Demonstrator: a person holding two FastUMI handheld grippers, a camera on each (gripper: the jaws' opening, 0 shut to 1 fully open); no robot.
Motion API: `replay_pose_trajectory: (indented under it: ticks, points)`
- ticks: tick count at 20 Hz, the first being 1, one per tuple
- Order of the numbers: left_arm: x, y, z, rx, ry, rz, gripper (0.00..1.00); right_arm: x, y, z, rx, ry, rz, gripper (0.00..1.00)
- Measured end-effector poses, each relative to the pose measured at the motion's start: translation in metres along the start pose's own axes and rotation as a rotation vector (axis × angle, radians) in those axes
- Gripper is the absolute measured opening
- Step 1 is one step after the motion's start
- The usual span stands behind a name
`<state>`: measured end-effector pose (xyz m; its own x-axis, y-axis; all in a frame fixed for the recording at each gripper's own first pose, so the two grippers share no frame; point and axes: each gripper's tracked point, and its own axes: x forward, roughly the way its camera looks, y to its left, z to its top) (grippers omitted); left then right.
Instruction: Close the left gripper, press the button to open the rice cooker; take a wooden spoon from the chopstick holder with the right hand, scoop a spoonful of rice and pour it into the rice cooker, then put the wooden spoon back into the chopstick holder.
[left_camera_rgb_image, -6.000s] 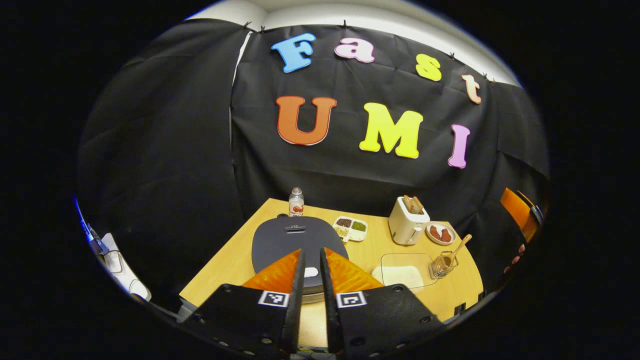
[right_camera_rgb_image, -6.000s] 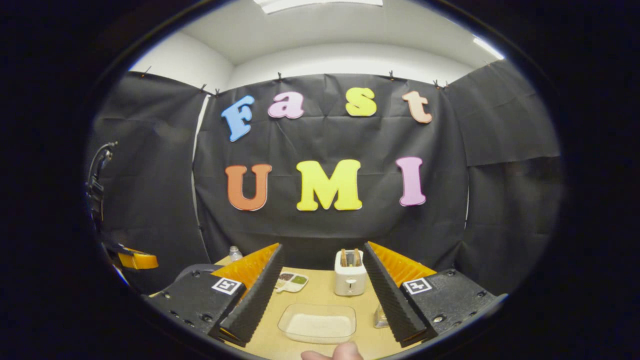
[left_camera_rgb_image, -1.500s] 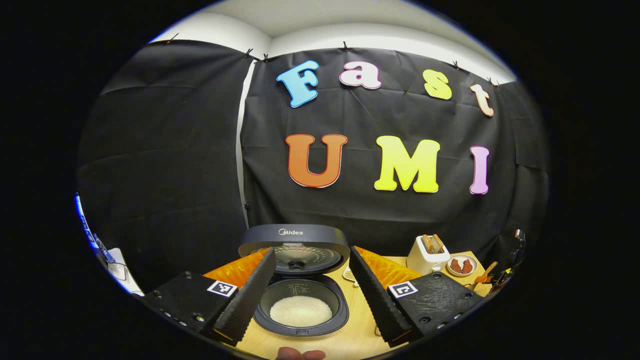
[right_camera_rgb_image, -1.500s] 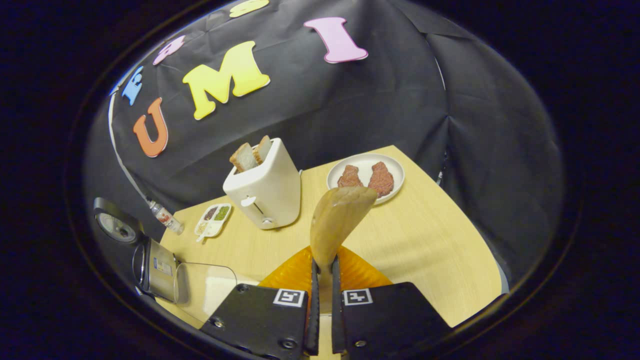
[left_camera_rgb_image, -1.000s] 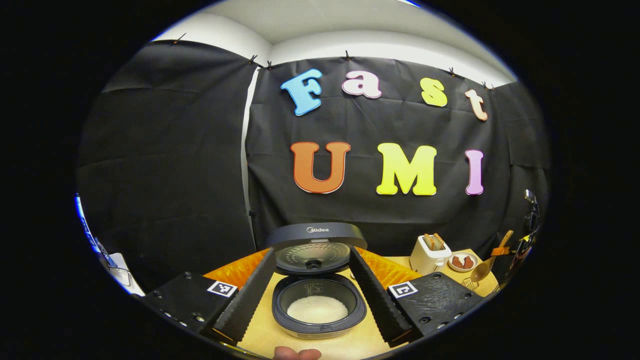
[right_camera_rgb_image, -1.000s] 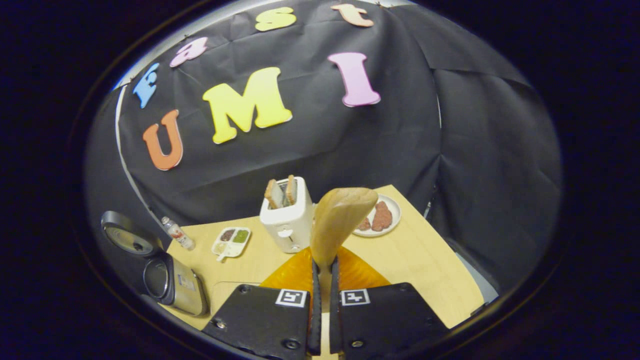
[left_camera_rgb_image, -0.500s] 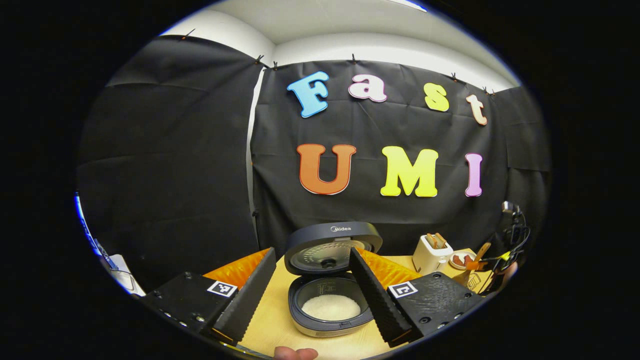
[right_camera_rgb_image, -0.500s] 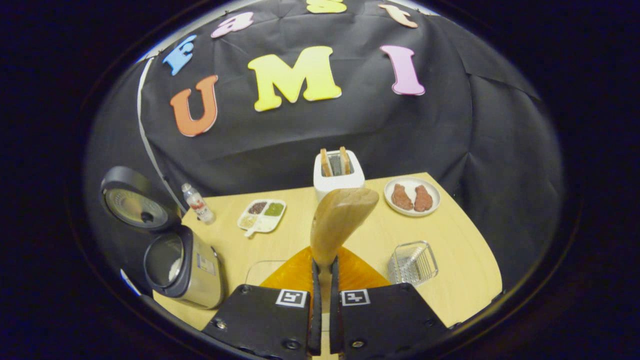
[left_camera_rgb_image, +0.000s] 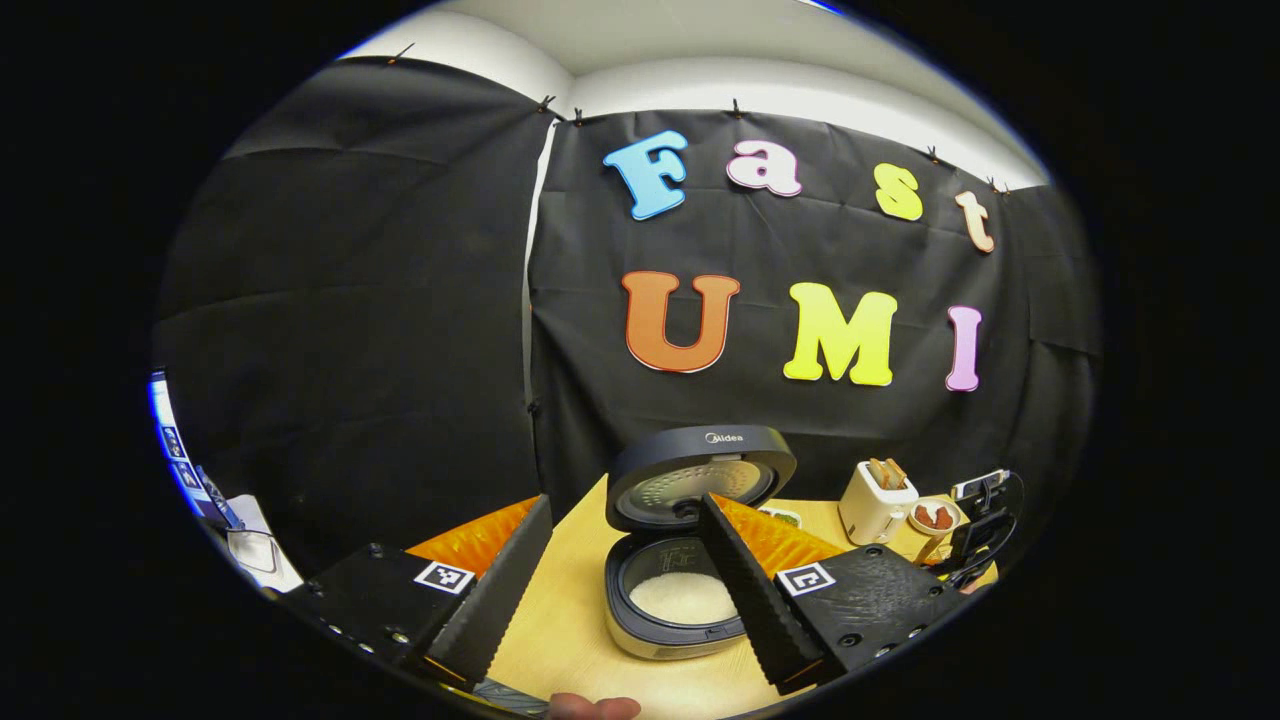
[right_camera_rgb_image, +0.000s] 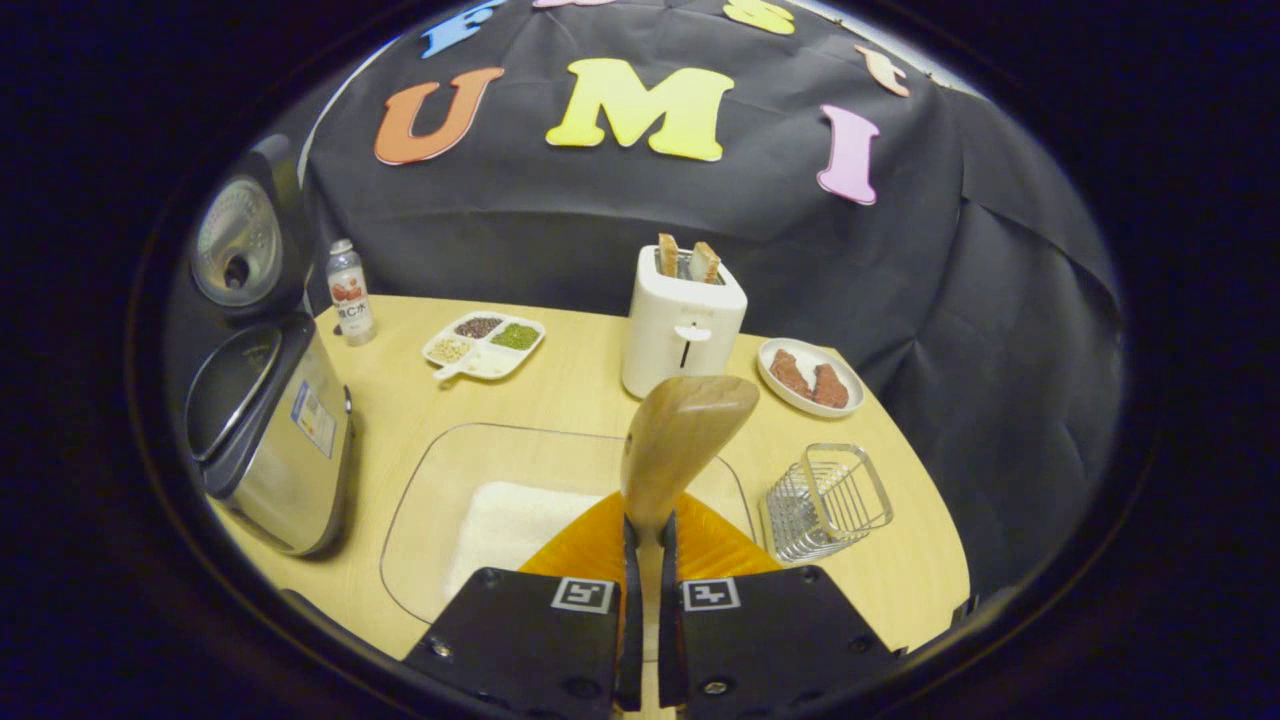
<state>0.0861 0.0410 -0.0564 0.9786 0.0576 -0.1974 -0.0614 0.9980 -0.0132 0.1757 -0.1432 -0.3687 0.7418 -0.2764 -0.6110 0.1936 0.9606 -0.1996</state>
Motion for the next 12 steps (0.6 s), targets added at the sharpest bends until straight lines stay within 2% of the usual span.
replay_pose_trajectory:
  ticks: [4, 7, 12]
  points:
    - [-0.002, 0.004, -0.003, 0.01, 0.019, -0.002, 0.94, -0.003, 0.045, -0.011, 0.161, 0.043, 0.128, 0.11]
    - [-0.007, 0.006, -0.003, 0.012, 0.02, 0.002, 0.95, -0.008, 0.067, -0.011, 0.348, 0.097, 0.232, 0.11]
    - [-0.011, 0.0, -0.004, 0.019, 0.023, 0.002, 0.95, -0.004, 0.061, -0.01, 0.685, 0.2, 0.314, 0.12]
